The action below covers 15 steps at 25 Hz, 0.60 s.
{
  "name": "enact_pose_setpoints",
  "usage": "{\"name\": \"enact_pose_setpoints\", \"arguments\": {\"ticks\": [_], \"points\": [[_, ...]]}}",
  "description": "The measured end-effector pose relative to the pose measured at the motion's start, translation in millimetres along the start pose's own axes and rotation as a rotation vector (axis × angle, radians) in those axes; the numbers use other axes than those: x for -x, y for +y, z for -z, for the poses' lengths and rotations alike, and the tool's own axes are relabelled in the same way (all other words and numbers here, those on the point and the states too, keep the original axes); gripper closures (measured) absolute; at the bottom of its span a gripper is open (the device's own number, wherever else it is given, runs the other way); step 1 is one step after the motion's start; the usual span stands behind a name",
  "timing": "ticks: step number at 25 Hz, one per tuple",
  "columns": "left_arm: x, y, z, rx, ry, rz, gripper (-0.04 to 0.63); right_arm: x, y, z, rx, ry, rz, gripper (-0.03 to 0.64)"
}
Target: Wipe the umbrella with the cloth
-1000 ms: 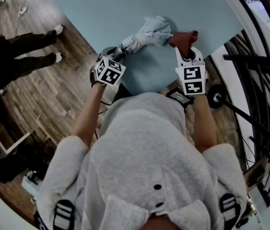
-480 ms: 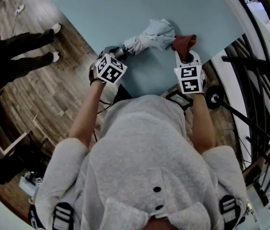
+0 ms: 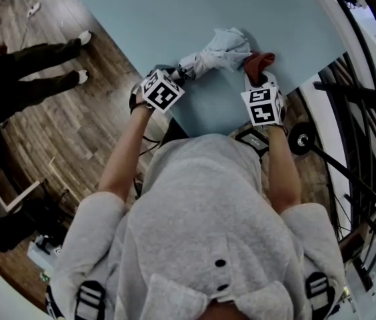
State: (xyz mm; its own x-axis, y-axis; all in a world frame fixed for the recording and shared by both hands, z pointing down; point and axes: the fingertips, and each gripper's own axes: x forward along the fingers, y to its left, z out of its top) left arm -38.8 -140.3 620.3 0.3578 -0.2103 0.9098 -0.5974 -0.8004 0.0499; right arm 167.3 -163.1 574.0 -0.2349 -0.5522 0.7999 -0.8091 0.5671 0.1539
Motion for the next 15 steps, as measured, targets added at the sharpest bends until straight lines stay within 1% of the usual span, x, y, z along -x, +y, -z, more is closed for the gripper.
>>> {"name": "enact_pose_setpoints", "arguments": {"ticks": [3, 8, 12, 15], "points": [[0.4, 0.3, 3.3, 0.005, 0.013, 0.005, 0.426, -6.4, 7.2, -1.0, 0.002, 0.007, -0.015, 0.538], [0.2, 0.6, 1.7, 0.003, 0.005, -0.001, 0.426, -11.5, 17.3, -2.2, 0.005, 0.012, -0.033, 0.538], [-0.6, -1.8, 0.5, 0.006, -0.002, 0.011, 0.426, -12.9, 25.6, -4.5, 0.021, 0.013, -0.050, 0.538], [0.7, -0.5, 0.9, 0.004, -0.002, 0.003, 0.426, -15.1, 34.9, -7.7, 0.043, 0.016, -0.071, 0.538]]}}
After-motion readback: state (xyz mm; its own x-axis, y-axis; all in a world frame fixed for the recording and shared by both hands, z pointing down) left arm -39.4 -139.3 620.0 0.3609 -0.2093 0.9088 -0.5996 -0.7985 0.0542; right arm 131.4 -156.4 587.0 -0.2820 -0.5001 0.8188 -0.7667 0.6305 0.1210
